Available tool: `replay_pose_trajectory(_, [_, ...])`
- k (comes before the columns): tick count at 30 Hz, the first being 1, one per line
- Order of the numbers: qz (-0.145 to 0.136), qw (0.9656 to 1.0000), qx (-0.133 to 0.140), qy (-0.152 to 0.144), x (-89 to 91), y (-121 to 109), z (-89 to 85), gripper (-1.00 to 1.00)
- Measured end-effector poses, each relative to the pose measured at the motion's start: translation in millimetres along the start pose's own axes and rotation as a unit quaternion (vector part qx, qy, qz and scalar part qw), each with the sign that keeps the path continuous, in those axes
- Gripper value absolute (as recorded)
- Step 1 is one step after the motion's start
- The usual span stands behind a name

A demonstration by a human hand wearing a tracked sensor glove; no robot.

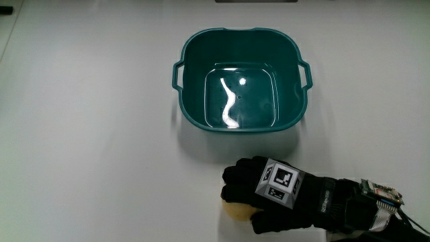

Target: Place pear on desk

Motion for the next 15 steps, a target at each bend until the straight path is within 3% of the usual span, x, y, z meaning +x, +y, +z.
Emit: replay_pose_trajectory(15, [-0.005,0.9995,-0.027,-0.017,-2.0,4.8,0.2,-0.58])
